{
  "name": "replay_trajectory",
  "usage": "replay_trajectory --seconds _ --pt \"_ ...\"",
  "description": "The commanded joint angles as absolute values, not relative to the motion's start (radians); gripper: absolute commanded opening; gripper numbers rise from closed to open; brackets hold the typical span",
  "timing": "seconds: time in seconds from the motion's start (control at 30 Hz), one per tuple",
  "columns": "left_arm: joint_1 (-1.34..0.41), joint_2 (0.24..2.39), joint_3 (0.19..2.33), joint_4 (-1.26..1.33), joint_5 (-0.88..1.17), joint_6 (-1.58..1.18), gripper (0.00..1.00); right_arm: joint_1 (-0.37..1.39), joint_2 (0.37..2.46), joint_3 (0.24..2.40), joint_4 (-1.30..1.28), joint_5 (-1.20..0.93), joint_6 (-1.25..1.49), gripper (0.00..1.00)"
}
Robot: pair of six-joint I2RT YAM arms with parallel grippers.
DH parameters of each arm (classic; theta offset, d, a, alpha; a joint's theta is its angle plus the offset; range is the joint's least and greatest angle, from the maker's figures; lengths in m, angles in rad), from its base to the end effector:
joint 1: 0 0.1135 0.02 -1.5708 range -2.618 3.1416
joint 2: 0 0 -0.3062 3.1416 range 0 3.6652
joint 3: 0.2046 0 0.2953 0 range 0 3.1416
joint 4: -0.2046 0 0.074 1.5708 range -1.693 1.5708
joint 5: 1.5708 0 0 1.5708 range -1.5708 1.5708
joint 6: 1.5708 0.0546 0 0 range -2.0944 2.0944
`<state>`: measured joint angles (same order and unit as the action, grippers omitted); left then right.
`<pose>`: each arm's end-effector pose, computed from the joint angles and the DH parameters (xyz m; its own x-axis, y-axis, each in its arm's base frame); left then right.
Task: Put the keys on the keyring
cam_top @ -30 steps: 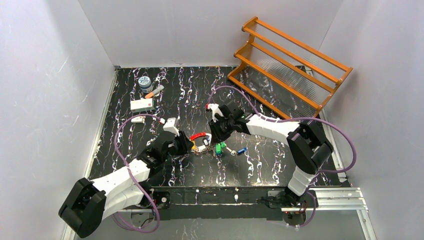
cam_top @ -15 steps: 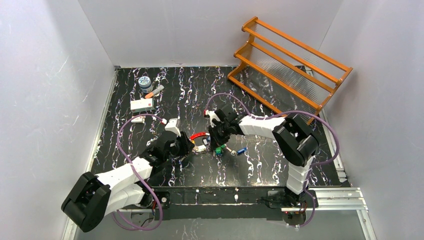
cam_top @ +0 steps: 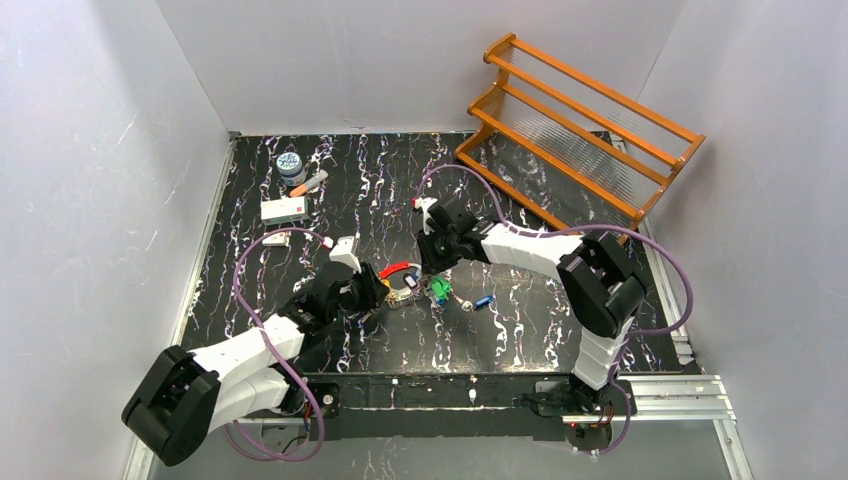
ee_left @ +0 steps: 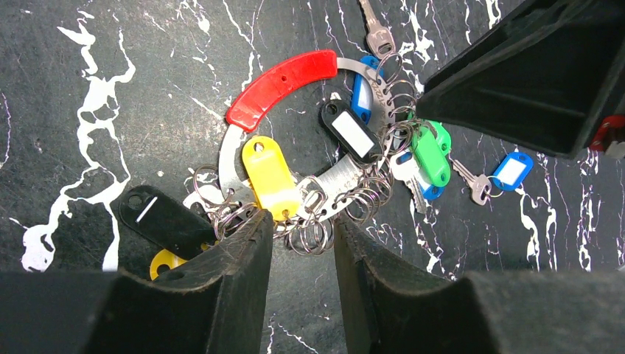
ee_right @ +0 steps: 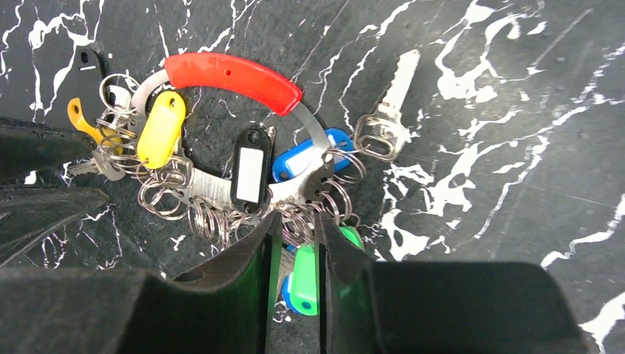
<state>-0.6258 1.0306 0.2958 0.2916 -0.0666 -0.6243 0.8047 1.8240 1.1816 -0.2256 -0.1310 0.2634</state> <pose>0.1913 -0.1337 0.1717 -0.5951 -0.2895 -0.7497 0.2315 0.8316 -0.5049 0.3048 0.3270 0.1870 -0.7121 -0.3678 -0.5981 -0.6086 0.7481 0.2645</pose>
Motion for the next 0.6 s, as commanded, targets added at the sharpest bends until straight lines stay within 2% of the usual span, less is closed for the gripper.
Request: replay_trajectory --seconds 0.0,0.1,0.27,0.47,0.57 --pt "-0.623 1.01 0.284 0.299 -0.066 -0.614 0.35 0.798 1.742 1.158 -0.199 -0.08 0.27 0.34" --pt "-0.623 1.013 0.281 0.305 -0.062 -0.612 0.35 0.798 1.704 1.124 -0.172 -0.121 0.266 0.41" --pt "-0.622 1.023 0.277 0.33 -0.044 -0.615 0.35 0.798 1.685 1.106 -0.164 -0.237 0.272 0.4" --pt "-0.623 1.045 0.276 0.37 0.0 -0.615 0.33 0.803 1.714 1.05 -0.147 -0.389 0.241 0.09" --pt "-0.623 1.05 0.276 0.376 0.0 -0.615 0.32 0.825 1.733 1.026 -0.158 -0.377 0.219 0.01"
